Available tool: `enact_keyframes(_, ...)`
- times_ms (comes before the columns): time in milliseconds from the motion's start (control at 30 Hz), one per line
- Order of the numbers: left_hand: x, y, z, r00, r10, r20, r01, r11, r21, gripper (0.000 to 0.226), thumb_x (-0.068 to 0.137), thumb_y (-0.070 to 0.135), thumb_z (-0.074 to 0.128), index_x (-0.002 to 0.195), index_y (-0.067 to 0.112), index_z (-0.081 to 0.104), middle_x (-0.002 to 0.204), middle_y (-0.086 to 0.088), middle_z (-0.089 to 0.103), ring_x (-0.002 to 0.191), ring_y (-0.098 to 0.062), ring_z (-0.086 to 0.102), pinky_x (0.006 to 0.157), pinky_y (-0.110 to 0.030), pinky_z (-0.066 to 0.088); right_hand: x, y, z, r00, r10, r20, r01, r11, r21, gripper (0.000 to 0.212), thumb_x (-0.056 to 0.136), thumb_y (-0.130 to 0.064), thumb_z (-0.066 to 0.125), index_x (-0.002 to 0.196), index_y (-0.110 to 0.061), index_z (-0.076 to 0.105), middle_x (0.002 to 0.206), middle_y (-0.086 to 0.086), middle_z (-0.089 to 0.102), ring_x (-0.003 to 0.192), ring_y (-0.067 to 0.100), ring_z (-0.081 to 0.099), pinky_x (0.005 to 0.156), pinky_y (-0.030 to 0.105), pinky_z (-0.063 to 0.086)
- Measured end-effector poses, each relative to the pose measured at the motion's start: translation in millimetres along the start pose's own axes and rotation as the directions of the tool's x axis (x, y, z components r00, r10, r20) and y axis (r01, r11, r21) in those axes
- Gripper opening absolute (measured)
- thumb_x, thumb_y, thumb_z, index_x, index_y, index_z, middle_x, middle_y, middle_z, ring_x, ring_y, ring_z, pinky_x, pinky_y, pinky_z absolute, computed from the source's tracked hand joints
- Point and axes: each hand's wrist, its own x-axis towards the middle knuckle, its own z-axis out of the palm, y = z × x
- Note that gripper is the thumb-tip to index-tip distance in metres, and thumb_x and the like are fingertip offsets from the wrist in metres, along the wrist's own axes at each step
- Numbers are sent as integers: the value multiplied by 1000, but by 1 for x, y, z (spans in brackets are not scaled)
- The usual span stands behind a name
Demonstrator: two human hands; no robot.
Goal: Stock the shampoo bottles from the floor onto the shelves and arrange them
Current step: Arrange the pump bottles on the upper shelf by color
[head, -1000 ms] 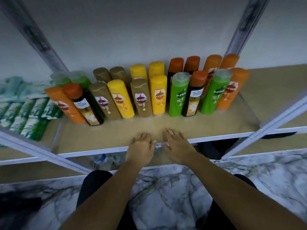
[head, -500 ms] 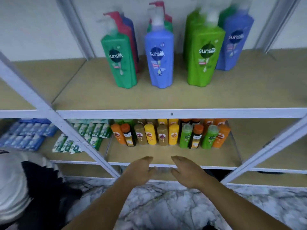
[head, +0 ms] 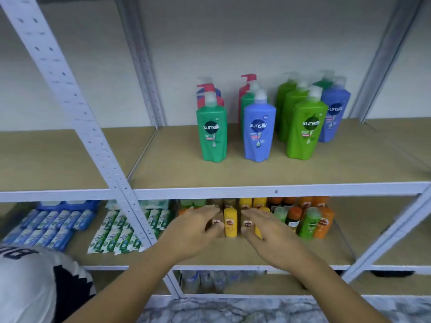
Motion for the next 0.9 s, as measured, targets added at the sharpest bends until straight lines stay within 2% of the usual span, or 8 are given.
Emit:
enact_keyframes(100,11,-4,-19,996,-46,-77,48,999,18,47,98,57,42,134,30,54,134,5,62,119,-19,58,98,-40,50,21,1,-18,998,-41,-46,40,999,-9,52,102,-47,43,150,-27,41,154,-10,41,143,9,32,117,25,25)
enact_keyframes(200,27,-1,-31,978,-119,-172,122,993,4,48,100,52,47,141,27,53,142,6,58,126,-17,55,103,-36,47,44,11,-34,994,-91,-62,90,996,-14,50,101,-45,45,147,-23,45,151,-7,45,141,13,36,115,28,29)
enact_keyframes(300,45,2,-37,963,-185,-195,186,982,-11,50,101,50,48,143,23,54,150,5,51,133,-17,50,109,-34,42,69,23,-44,991,-118,-61,119,993,4,47,101,-42,47,141,-17,50,147,-3,49,135,18,41,110,28,32)
enact_keyframes(367,55,0,-40,953,-235,-193,235,972,-24,52,102,49,48,144,19,52,151,2,51,132,-18,51,109,-33,42,88,28,-47,992,-119,-40,120,993,23,50,101,-44,46,143,-16,48,149,-2,46,136,18,40,111,28,32)
enact_keyframes(533,81,-25,-49,937,-318,-146,322,947,2,49,102,50,46,138,19,53,137,-3,58,119,-22,57,101,-37,45,132,28,-38,995,-98,-22,99,993,65,60,99,-44,52,149,-15,41,155,1,41,143,17,34,117,30,28)
enact_keyframes(633,101,-55,-53,946,-305,-112,308,951,13,49,102,50,45,140,19,51,142,-2,54,123,-24,55,104,-39,44,161,21,-28,997,-31,-64,36,996,85,66,96,-42,59,152,-15,36,156,4,40,142,20,36,115,29,28)
enact_keyframes(767,124,-102,-55,964,-261,-54,262,965,2,53,101,54,45,140,19,49,145,-4,51,129,-26,51,110,-41,41,192,1,-8,981,134,-139,-96,963,252,76,90,-40,68,152,-17,31,149,5,48,136,22,46,108,29,37)
enact_keyframes(900,144,-130,-52,984,-170,-44,173,981,86,65,102,55,42,155,18,34,164,-3,28,151,-19,22,121,-36,14,218,-12,6,945,221,-242,-109,908,404,73,81,-35,78,141,-23,38,131,-5,59,121,12,56,96,24,42)
